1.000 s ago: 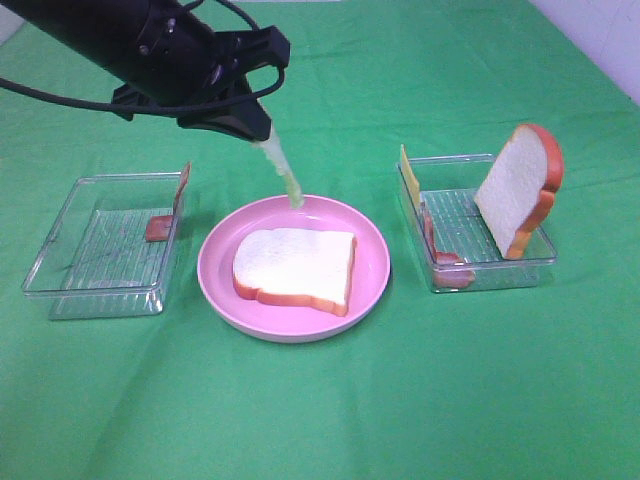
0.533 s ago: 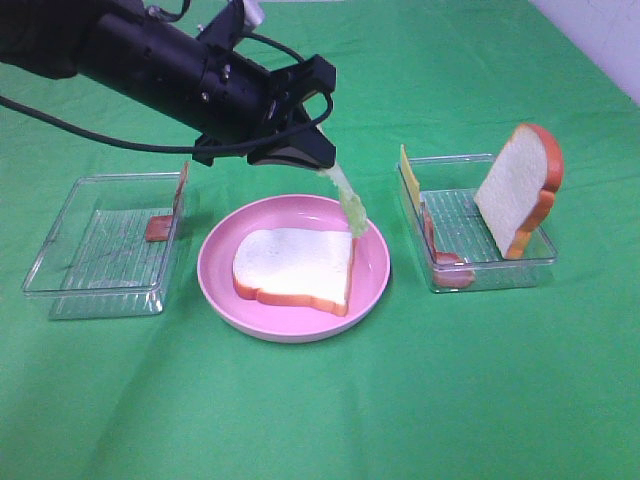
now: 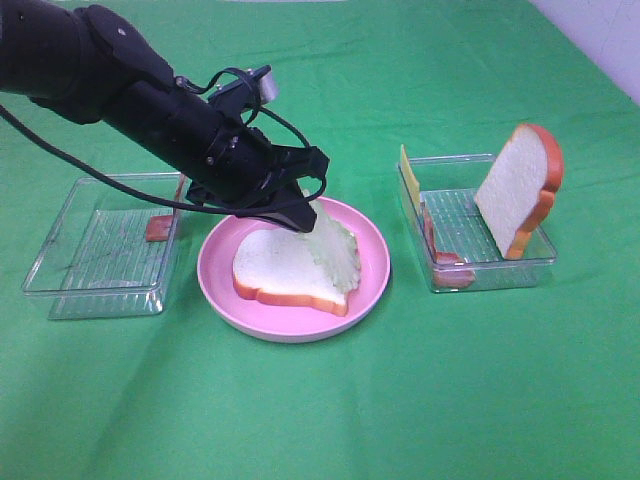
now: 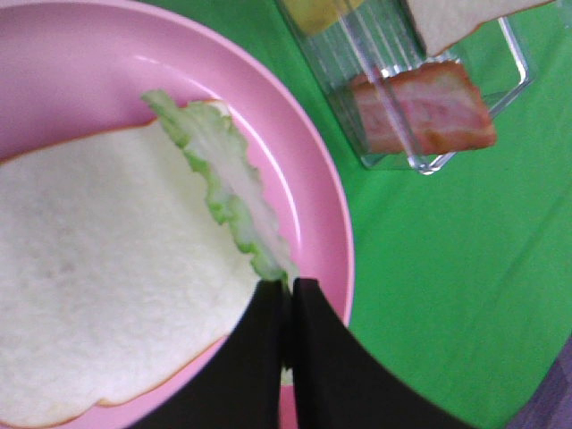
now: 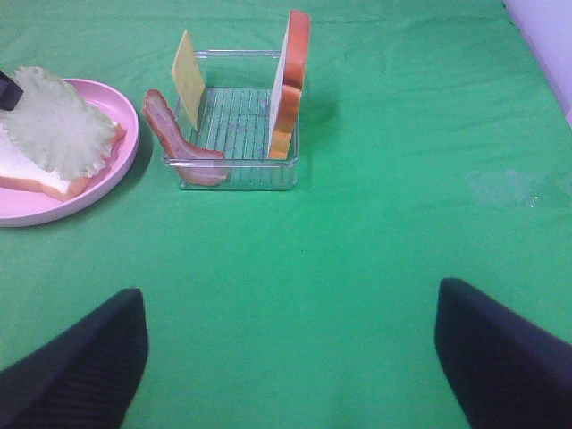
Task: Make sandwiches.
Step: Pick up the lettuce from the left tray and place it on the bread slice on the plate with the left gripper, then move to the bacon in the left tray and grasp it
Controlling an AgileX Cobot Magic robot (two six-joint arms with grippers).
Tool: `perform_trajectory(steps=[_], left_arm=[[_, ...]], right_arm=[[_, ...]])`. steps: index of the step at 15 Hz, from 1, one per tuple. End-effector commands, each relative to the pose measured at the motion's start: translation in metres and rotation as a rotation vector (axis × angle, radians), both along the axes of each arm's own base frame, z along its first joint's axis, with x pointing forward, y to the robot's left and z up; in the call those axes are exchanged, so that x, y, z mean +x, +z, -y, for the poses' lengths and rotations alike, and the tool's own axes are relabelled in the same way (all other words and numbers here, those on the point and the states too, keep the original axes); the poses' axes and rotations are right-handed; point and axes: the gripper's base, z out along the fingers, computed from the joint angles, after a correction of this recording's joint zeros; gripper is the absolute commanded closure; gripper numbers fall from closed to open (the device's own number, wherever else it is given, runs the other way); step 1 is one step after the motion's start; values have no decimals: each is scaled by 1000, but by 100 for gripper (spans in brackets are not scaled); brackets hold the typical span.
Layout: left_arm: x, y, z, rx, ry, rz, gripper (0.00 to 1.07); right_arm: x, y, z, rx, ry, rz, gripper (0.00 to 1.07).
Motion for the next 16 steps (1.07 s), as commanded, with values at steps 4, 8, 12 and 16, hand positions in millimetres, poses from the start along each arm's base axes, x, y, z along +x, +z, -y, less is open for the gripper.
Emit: perform_trajectory(steps=[4,8,12,16], left_arm=[[0,-6,-9,113,83,-57,107],[-2,2,-11,105,149,-104,44],[-3,48,-20,50,179,19,32],[6,94,-57,129,253,52,32]], right_arm=[[-2,0,0,4,-8,25,26],[-2,0,0,4,-8,25,26],[-2,0,0,4,-8,25,26],[-1,0,0,4,-8,24,26]])
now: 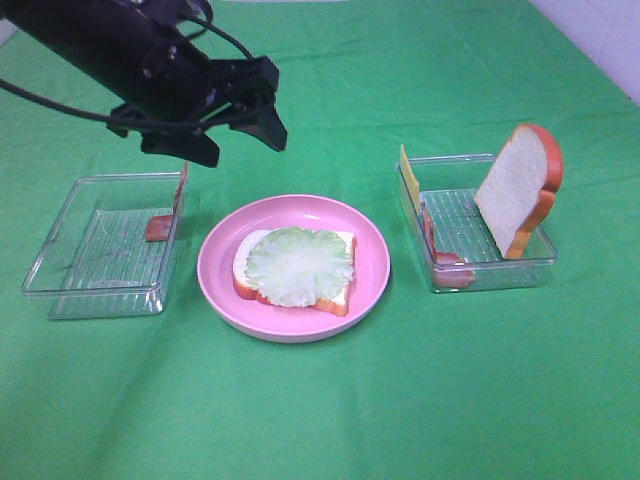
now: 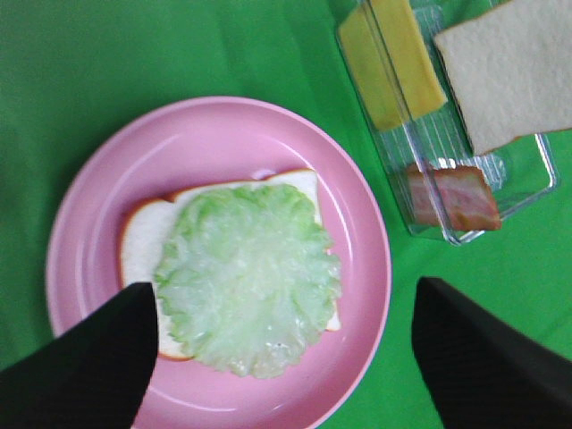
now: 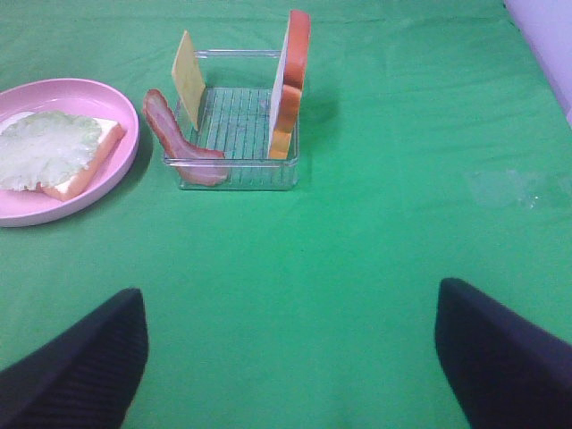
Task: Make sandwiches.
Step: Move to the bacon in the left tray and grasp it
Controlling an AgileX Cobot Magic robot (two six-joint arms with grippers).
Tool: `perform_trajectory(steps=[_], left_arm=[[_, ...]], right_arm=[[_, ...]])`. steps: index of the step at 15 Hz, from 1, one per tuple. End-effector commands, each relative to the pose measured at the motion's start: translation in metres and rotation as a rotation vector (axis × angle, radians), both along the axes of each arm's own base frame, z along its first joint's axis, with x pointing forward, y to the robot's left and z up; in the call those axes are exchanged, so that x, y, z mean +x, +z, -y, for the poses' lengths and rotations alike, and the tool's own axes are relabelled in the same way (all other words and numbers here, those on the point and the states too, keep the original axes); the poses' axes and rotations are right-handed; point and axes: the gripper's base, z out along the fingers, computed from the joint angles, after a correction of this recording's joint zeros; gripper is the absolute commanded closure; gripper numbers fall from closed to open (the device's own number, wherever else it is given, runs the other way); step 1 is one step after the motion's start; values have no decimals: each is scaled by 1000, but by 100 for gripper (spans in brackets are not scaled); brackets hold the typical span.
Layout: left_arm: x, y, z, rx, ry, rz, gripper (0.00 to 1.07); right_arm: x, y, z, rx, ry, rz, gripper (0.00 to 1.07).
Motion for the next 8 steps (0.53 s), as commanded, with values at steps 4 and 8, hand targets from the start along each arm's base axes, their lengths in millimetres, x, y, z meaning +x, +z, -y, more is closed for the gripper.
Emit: perform_trajectory(steps=[4,8], left_arm=[[15,33,-40,297,101,23,32],[28,0,-40,383,92,-27,32]], right_arm=[[-1,0,0,4,-8,24,26],[-1,0,0,4,-8,24,26]])
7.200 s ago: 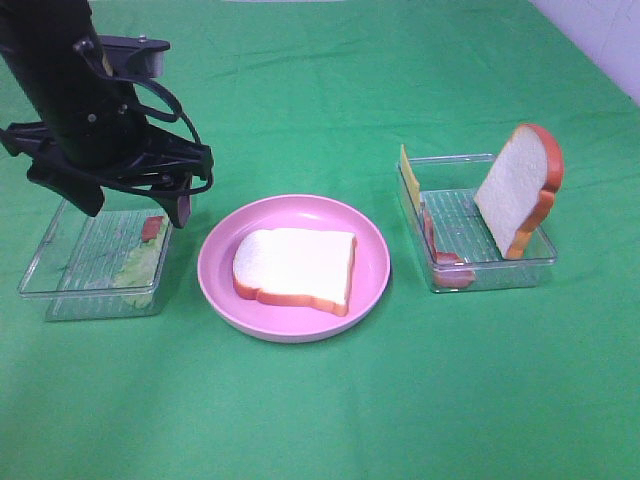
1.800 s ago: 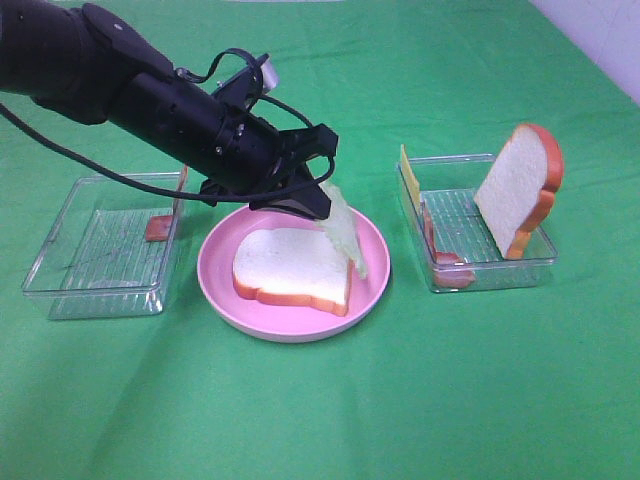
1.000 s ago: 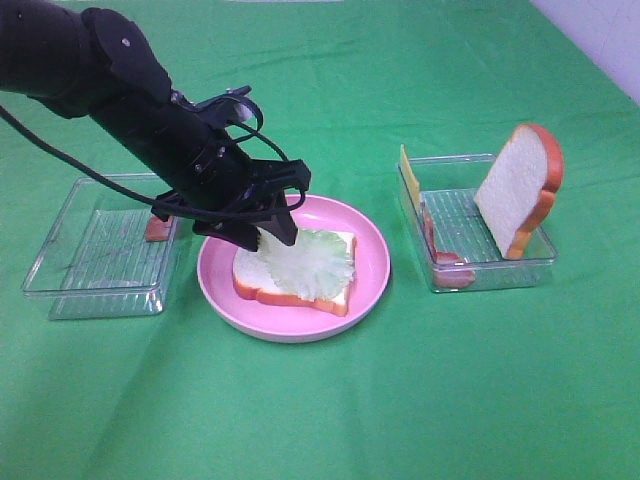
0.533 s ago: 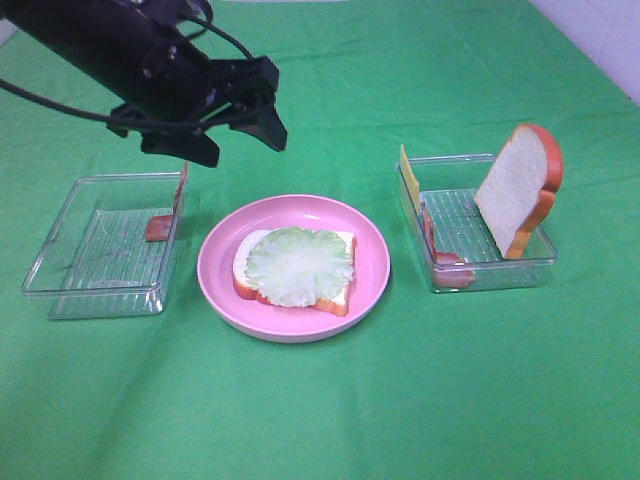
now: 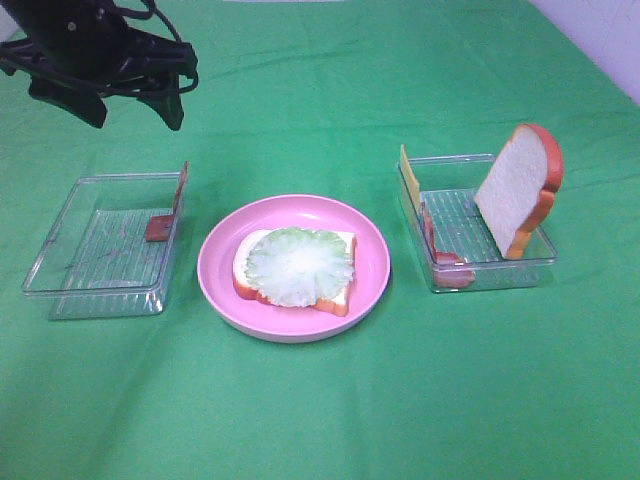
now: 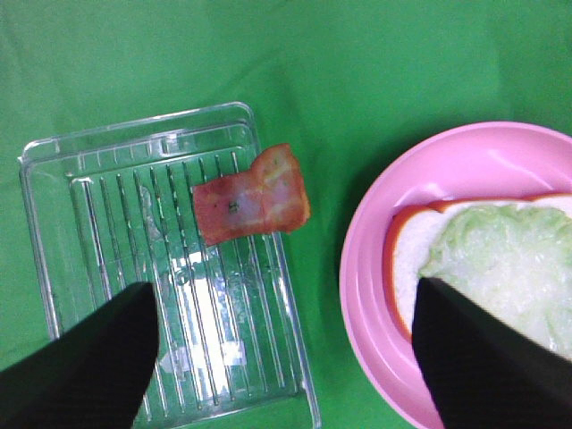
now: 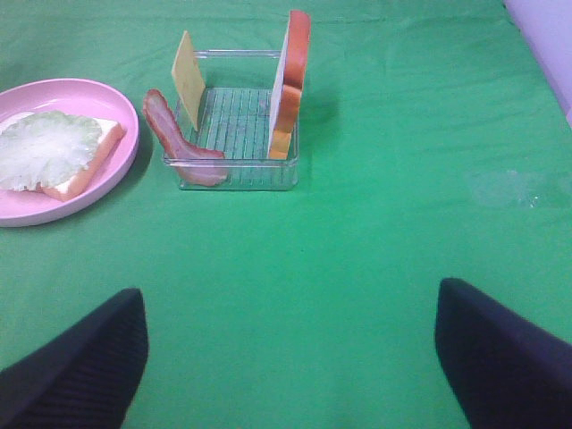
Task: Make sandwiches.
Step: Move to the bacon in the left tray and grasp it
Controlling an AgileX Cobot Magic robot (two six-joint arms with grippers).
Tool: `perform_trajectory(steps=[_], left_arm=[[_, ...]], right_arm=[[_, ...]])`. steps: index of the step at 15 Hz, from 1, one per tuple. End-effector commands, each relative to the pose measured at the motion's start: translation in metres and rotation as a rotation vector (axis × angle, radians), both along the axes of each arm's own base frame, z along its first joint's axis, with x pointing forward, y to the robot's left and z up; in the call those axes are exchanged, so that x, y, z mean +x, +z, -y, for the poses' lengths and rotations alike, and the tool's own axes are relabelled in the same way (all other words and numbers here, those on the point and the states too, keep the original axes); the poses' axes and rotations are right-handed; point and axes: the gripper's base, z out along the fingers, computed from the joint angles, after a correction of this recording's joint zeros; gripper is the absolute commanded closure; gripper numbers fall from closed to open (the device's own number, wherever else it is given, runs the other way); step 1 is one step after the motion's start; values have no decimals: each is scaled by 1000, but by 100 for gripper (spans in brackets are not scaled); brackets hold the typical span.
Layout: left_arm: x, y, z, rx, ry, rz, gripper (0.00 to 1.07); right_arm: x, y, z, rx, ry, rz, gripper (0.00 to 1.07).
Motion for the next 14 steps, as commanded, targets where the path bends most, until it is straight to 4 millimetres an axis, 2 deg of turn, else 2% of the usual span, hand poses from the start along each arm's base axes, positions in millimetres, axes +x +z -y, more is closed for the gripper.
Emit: perform_trajectory(steps=[1,7,10,14], left_arm=[[9,-25,2,33,3,-45,32],[31,-84,9,57,10,-74,33],[34,-85,10,42,9,-38,36],[35,-85,11,37,9,-26,57]], right_arm=[[-1,0,0,4,-8,24,26],[-1,0,0,4,-8,24,26],[-1,0,0,4,-8,24,26],[-1,0,0,4,-8,24,26]])
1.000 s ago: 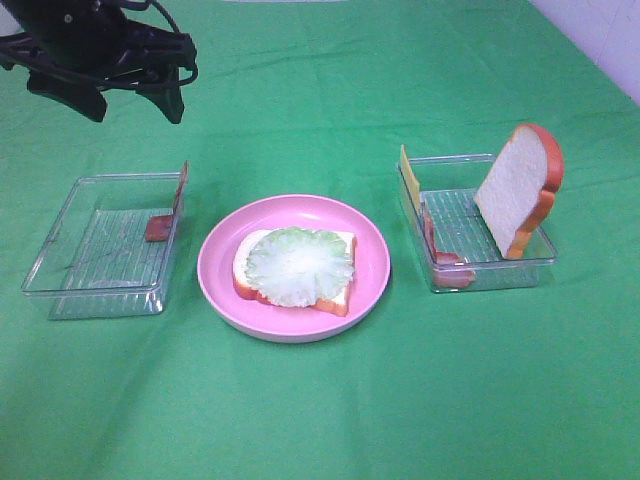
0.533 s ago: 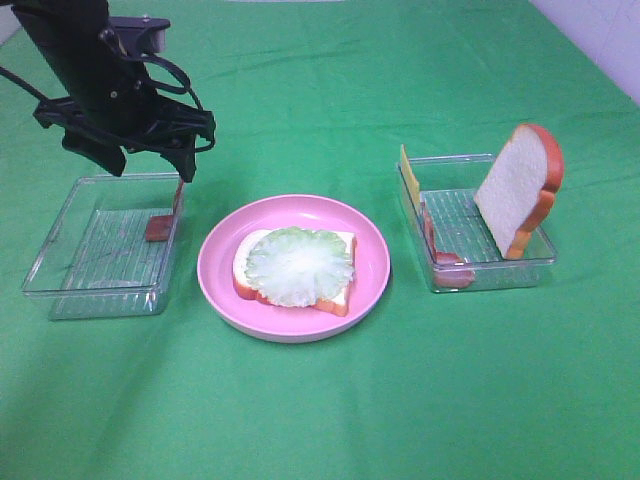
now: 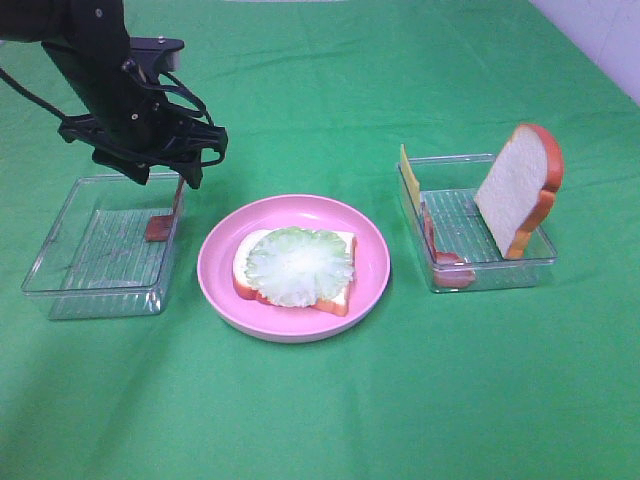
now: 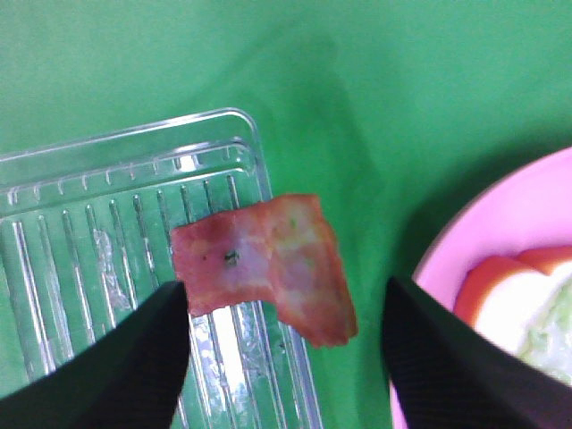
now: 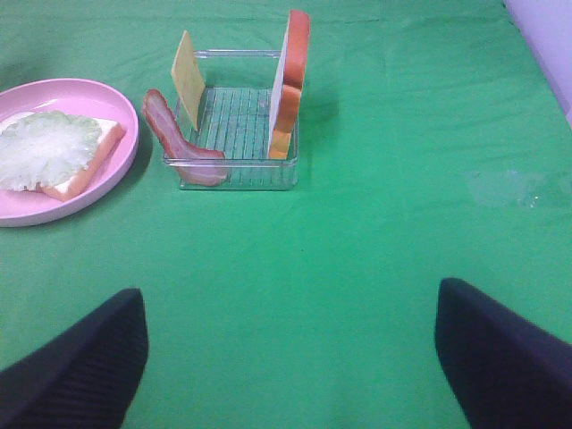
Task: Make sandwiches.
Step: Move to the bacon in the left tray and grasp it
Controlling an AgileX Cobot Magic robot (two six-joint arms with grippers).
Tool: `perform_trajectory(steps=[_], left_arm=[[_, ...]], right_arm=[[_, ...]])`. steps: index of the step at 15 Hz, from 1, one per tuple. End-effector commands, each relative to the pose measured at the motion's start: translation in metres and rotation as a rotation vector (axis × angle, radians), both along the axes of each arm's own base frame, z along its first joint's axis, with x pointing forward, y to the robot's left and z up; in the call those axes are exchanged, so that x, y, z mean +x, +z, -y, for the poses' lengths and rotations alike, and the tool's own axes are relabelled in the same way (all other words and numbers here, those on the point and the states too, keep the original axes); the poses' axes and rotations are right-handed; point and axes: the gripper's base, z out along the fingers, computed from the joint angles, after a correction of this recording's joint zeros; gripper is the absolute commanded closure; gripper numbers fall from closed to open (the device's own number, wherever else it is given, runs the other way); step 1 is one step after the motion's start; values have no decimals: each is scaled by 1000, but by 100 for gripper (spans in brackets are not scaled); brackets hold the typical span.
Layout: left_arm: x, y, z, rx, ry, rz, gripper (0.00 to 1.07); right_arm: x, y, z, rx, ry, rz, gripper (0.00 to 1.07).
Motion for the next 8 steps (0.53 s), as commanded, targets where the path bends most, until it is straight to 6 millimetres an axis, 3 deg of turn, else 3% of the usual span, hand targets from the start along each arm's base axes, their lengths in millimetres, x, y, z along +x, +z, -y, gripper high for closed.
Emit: perform_trajectory(steps=[1,4,7,8], left_arm=[[1,-2,1,-3,5,3,67],[2,-7,1,-5,8,-12,83],[2,-7,1,-8,10,-14,106],[2,-7,1,-8,10,-14,107]], right_arm=[[-1,0,0,4,-8,24,26],[-1,0,0,4,-8,24,26],[-1,0,0,4,-8,24,26],[-1,0,0,4,-8,24,26]])
